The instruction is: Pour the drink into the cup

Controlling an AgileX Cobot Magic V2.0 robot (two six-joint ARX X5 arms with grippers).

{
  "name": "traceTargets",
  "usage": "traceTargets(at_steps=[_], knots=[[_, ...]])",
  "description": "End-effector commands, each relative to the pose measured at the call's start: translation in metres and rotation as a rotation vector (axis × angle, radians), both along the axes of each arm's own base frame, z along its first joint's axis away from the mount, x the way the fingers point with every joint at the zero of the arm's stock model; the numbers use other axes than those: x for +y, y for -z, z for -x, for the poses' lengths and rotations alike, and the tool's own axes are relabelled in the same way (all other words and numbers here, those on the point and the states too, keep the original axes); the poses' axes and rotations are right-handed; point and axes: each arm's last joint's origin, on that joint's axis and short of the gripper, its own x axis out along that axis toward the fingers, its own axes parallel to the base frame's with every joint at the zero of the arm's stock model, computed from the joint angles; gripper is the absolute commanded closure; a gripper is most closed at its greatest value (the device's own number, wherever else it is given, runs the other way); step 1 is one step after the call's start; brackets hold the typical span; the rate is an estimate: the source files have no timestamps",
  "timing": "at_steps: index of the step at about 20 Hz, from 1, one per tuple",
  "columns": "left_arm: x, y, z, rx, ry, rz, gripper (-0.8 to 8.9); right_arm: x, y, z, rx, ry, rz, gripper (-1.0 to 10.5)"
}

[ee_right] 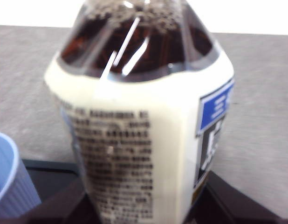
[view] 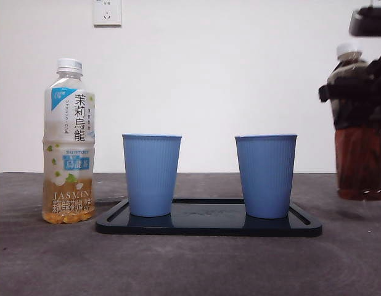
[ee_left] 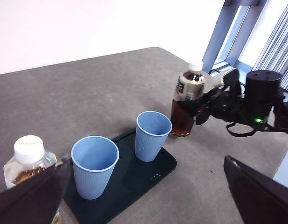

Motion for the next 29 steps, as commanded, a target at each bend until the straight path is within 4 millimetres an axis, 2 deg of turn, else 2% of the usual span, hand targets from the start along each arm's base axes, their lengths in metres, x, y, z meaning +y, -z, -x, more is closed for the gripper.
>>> traceTargets(at_steps=[1, 7, 14, 22, 29], knots=[[0.0, -0.007, 0.002, -0.029, 0.003, 0.005, 2.86, 0.002, -0.004, -0.008, -0.065, -0.019, -0.042, 7.9], [0.0, -0.007, 0.002, -0.024, 0.001, 0.01, 2.86, 0.005, 0.01, -0.015, -0.015, -0.042, -0.034, 7.9], [0.0, -0.007, 0.002, -0.024, 0.001, 0.01, 2.86, 0.005, 0.015, -0.017, 0.0, -0.032, -0.051, 7.9], [0.0, -0.007, 0.002, -0.024, 0.001, 0.011, 2.86, 0.004, 0.007, -0.015, -0.034, -0.033, -0.058, 5.3], [0.0, -0.007, 0.002, -0.024, 0.001, 0.01, 2.86, -0.002, -0.013, 0.005, -0.019, -0.036, -0.054, 5.0]])
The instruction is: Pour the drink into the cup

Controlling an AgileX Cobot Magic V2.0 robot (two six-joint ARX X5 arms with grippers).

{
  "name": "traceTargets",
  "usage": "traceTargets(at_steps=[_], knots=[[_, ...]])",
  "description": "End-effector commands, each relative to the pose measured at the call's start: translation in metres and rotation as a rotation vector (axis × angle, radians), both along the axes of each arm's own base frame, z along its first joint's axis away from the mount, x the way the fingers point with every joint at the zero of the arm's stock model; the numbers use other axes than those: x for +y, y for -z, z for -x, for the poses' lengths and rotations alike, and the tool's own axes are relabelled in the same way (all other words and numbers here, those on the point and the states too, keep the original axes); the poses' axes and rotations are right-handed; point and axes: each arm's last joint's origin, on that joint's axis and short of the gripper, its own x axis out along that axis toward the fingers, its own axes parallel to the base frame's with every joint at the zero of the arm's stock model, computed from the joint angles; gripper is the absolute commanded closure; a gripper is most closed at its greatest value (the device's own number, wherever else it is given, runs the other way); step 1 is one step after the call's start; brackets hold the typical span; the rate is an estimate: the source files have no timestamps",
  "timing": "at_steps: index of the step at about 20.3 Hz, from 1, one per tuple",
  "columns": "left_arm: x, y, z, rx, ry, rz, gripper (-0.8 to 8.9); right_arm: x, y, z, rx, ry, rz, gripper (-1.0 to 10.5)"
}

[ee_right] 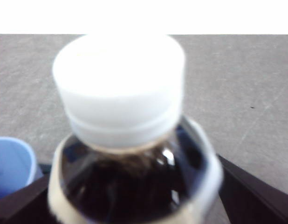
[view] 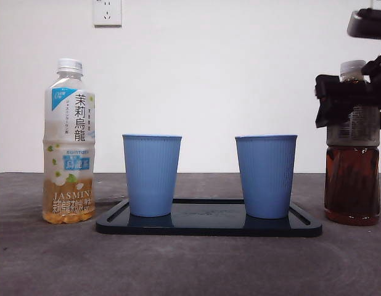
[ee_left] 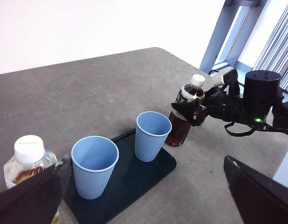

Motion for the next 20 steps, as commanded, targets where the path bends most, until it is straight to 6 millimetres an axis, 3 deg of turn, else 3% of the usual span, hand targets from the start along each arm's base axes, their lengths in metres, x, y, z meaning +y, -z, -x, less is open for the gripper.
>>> traceTargets(at_steps=[1, 9, 16, 20], knots=[[0.0, -0.007, 0.002, -0.026, 0.002, 0.008, 2.86, -0.001, -0.014, 0.007, -0.026, -0.008, -0.018, 5.0], [0.001, -0.007, 0.0, -0.024, -0.036, -0.005, 2.86, -0.009, -0.053, 0.045, 0.031, -0.124, -0.048, 5.0], [0.002, -0.002, -0.009, -0.004, -0.146, -0.064, 2.86, -0.017, -0.109, 0.085, 0.137, -0.201, -0.038, 5.0], [0.002, 0.011, -0.016, 0.025, -0.203, -0.112, 2.86, -0.024, -0.138, 0.11, 0.136, -0.223, -0.037, 5.0]])
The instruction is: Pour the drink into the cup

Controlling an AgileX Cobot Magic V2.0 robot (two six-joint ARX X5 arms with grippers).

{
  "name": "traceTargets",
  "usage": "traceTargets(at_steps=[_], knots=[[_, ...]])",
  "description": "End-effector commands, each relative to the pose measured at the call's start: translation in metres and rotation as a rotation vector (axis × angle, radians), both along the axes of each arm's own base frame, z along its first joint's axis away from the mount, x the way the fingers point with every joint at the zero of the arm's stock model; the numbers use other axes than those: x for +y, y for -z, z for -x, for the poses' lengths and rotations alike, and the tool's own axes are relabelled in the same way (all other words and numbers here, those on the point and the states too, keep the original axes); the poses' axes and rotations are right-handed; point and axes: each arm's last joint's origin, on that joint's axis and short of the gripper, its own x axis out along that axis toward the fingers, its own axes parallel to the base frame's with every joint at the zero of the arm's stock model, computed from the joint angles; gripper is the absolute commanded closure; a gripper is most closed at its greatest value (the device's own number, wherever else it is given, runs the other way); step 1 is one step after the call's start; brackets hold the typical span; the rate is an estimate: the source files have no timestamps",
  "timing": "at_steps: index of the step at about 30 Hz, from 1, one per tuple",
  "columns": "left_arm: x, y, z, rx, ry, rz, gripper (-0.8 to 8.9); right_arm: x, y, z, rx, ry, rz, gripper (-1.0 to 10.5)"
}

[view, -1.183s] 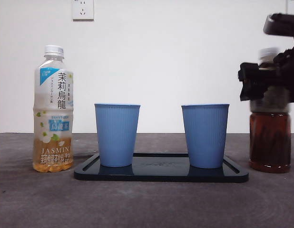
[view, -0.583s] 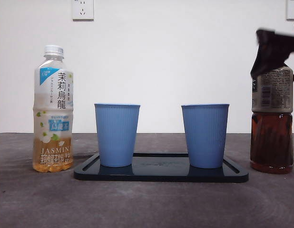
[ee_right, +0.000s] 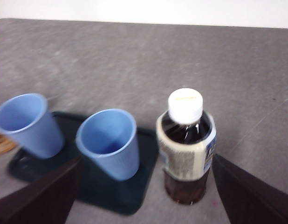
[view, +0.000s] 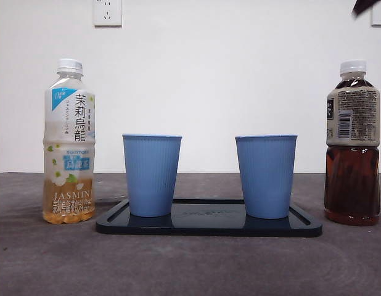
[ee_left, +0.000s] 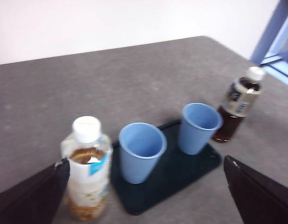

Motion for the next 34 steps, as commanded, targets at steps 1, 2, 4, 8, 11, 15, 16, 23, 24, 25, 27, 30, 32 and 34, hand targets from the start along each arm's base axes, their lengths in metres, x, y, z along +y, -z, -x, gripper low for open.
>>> traceTargets(at_steps=[1, 2, 4, 8, 11, 15, 16, 23, 24, 25, 27, 30, 32, 34], knots=[[-0.001, 0.011, -0.007, 0.003, -0.024, -0.037, 2.86, -0.005, -0.021, 0.017, -0.019, -0.006, -0.009, 5.0], [-0.001, 0.017, -0.009, 0.018, -0.035, -0.045, 2.86, -0.007, -0.026, 0.022, -0.032, -0.006, -0.013, 5.0], [-0.002, 0.034, -0.015, 0.046, -0.061, -0.06, 2.86, -0.011, -0.036, 0.033, -0.061, -0.005, -0.023, 5.1], [-0.005, 0.068, -0.028, 0.063, -0.082, -0.041, 2.86, -0.016, -0.049, 0.05, -0.091, -0.006, -0.033, 5.0], [-0.006, 0.091, -0.037, 0.043, -0.104, -0.013, 2.86, -0.019, -0.053, 0.058, -0.091, -0.006, -0.034, 5.1], [-0.007, 0.114, -0.048, 0.02, -0.17, -0.007, 2.86, -0.02, -0.056, 0.063, -0.081, -0.007, -0.031, 5.1], [-0.008, 0.117, -0.051, 0.017, -0.175, -0.004, 2.86, -0.02, -0.056, 0.063, -0.08, -0.007, -0.031, 5.1], [-0.015, 0.131, -0.073, 0.022, -0.172, 0.015, 2.86, -0.02, -0.056, 0.063, -0.082, -0.007, -0.033, 5.1], [-0.016, 0.133, -0.076, 0.024, -0.169, 0.014, 2.86, -0.02, -0.056, 0.063, -0.082, -0.007, -0.033, 5.1], [-0.017, 0.135, -0.079, 0.028, -0.167, 0.015, 2.86, -0.02, -0.056, 0.063, -0.082, -0.007, -0.034, 5.1], [-0.021, 0.139, -0.085, 0.032, -0.158, 0.014, 2.86, -0.02, -0.056, 0.063, -0.081, -0.006, -0.036, 5.1], [-0.026, 0.145, -0.093, 0.037, -0.141, 0.012, 2.86, -0.02, -0.056, 0.063, -0.081, -0.005, -0.036, 5.1], [-0.03, 0.148, -0.098, 0.034, -0.133, 0.012, 2.86, -0.02, -0.056, 0.063, -0.081, -0.005, -0.036, 5.1], [-0.033, 0.153, -0.103, 0.033, -0.127, 0.013, 2.86, -0.02, -0.056, 0.063, -0.081, -0.005, -0.036, 5.1]])
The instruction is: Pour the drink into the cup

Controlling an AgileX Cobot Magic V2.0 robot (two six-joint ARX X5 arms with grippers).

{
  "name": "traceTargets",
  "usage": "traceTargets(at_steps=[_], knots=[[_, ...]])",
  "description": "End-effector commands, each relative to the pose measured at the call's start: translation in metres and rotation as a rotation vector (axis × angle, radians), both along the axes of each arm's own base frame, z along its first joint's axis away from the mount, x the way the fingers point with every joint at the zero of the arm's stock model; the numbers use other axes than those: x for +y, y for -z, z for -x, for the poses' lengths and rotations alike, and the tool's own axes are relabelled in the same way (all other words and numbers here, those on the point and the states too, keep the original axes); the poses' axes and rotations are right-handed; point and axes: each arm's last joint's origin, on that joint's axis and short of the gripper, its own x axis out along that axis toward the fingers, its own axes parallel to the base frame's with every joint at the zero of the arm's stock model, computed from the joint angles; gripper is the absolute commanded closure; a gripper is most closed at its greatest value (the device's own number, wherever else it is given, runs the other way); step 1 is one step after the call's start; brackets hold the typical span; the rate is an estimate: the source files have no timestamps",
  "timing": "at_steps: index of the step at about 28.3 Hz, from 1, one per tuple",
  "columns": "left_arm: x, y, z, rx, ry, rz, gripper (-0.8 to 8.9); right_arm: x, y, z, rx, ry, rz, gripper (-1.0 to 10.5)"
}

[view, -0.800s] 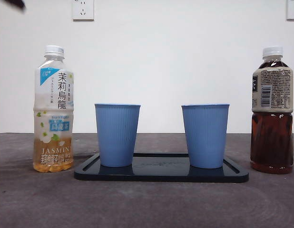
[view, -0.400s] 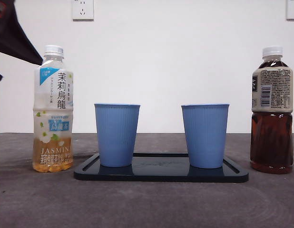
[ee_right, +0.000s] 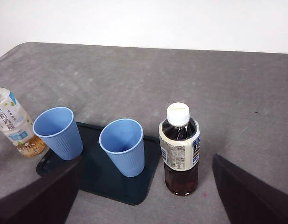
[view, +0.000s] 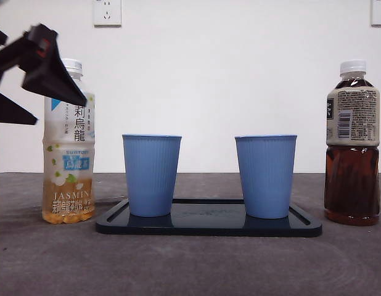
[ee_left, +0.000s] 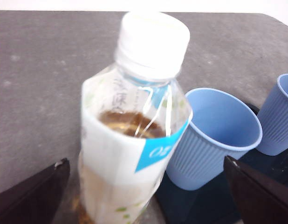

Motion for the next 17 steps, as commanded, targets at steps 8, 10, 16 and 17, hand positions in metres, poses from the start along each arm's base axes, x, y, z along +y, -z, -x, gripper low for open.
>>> traceTargets(at_steps=[8, 10, 16, 17], knots=[[-0.007, 0.017, -0.022, -0.015, -0.048, -0.015, 2.86, 0.0, -0.006, 0.002, -0.014, 0.001, -0.033, 5.1], [-0.008, 0.018, -0.025, -0.028, -0.046, -0.01, 2.86, 0.0, -0.006, 0.002, -0.013, 0.002, -0.037, 5.1], [-0.013, 0.026, -0.031, -0.028, -0.035, -0.009, 2.87, 0.0, -0.007, 0.002, -0.013, 0.005, -0.044, 5.1], [-0.013, 0.028, -0.033, -0.028, -0.034, -0.009, 2.87, 0.0, -0.007, 0.002, -0.013, 0.005, -0.045, 5.1]])
